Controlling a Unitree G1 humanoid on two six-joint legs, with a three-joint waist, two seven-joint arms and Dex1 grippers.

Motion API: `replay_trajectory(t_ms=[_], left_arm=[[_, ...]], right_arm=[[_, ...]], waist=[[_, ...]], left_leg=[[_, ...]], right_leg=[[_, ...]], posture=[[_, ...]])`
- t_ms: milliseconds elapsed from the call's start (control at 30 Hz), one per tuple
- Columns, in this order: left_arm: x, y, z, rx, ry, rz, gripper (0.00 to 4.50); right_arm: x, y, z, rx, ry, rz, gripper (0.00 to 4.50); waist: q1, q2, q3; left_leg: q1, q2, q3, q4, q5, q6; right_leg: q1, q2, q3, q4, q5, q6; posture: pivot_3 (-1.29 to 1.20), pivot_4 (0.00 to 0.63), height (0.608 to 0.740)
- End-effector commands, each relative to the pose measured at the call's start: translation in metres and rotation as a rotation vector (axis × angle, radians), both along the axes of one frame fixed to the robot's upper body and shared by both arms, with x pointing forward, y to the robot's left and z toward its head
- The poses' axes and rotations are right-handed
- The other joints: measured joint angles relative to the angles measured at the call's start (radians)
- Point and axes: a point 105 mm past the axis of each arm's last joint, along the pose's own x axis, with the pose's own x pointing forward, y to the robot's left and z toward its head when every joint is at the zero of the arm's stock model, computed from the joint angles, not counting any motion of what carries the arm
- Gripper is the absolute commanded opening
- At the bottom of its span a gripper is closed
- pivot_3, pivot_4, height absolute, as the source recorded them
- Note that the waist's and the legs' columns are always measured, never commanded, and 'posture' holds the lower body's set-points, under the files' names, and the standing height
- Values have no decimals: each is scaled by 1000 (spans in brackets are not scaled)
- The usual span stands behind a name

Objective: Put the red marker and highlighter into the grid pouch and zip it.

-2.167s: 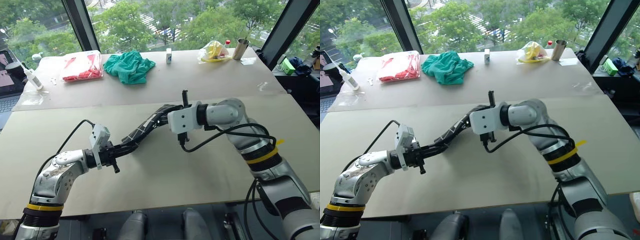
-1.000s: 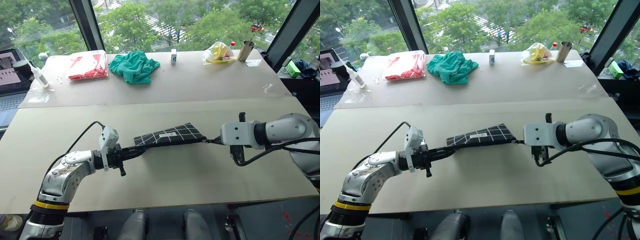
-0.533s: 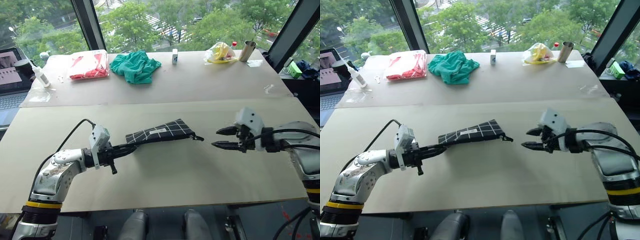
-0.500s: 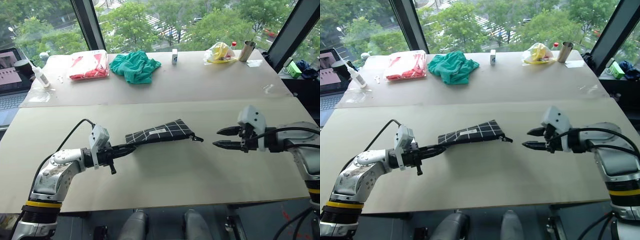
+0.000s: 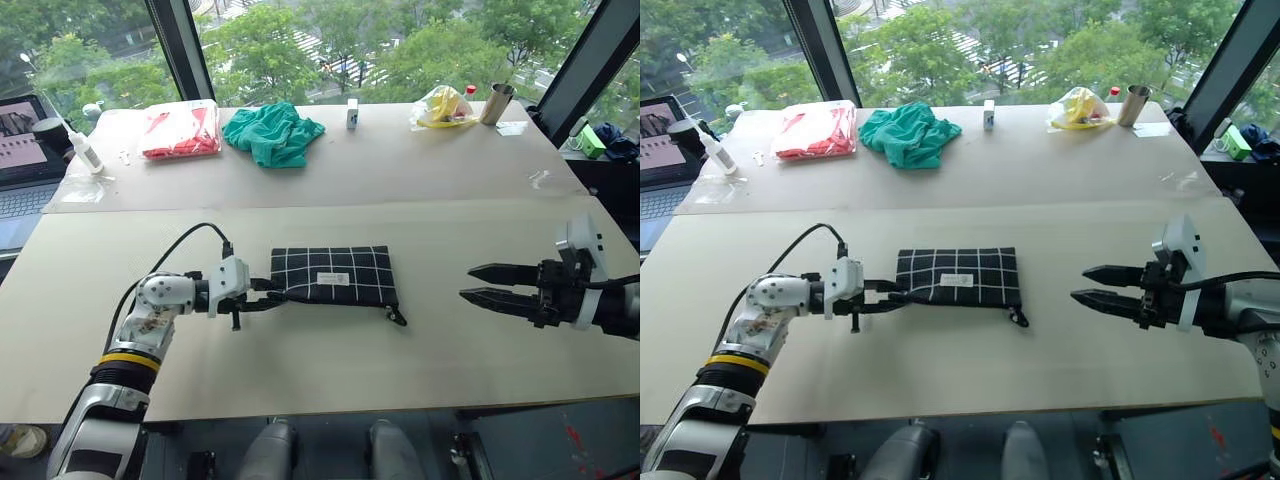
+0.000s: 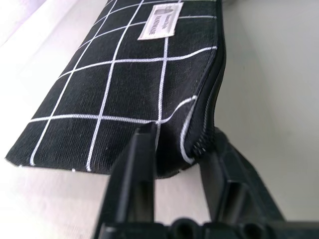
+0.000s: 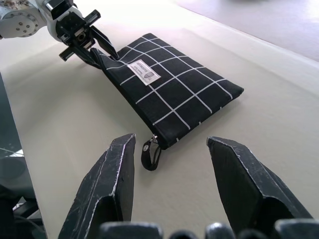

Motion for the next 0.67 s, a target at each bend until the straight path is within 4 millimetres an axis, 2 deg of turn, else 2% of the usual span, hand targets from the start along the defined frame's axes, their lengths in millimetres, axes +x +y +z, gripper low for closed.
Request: replay_trajectory(t_ms=[33, 100, 200, 333, 400, 433, 500, 567, 667], left_arm=[[-2, 29, 6, 68, -49, 68, 3114], [-8, 47, 9, 82, -30, 107, 3843], [-20, 73, 28, 3, 53, 199, 3843], [-46, 106, 45, -159, 295, 399, 3843], [-51, 114, 52, -268, 351, 485, 3843], [-49, 121, 56, -328, 314, 554, 3843], [-46, 134, 50, -357, 279, 699, 3843], [-48, 139, 42, -368, 295, 769, 3843], [-54, 134, 25, -397, 319, 805, 3843]], right_arm=[[-7, 13, 22, 29, -86, 51, 2577], [-7, 15, 27, 48, -101, 57, 2577], [-7, 16, 27, 54, -100, 54, 2577], [-4, 13, 19, 55, -83, 28, 2577], [0, 8, 11, 40, -67, -3, 2577], [3, 3, 3, 23, -55, -31, 2577], [10, -9, -14, -28, -32, -99, 2577], [15, -20, -23, -47, -18, -146, 2577], [22, -36, -33, -35, 0, -223, 2577]], waist=[[-8, 0, 0], [-15, 0, 0], [-16, 0, 0], [-22, 0, 0], [-14, 1, 0], [-9, 1, 0], [-2, 0, 0], [0, 0, 0], [-2, 1, 0]], left_leg=[[0, 0, 0, 0, 0, 0], [1, 1, -1, -1, 0, 0], [2, 1, -2, -2, 0, 1], [1, 3, -3, -2, -2, 2], [1, 3, -3, -1, -2, 3], [2, 3, -2, -1, -2, 3], [4, 3, -2, -1, -2, 3], [5, 3, -2, -1, -2, 2], [6, 2, -1, -1, -2, 2]], right_leg=[[0, 0, 0, 1, 0, 0], [-1, 0, 0, 2, 0, 0], [-1, 1, 0, 2, 0, 0], [-1, 1, 0, 2, 0, 0], [-1, 1, 0, 2, 0, 0], [0, 0, 0, 2, 0, 0], [3, 0, 0, 1, 0, 0], [5, 0, 0, -1, 0, 0], [6, 0, 1, -1, 0, 0]], posture=[[0, 150, 740], [0, 150, 740], [0, 150, 740], [0, 150, 740], [0, 150, 740], [0, 150, 740], [0, 150, 740], [0, 150, 740], [0, 150, 740]])
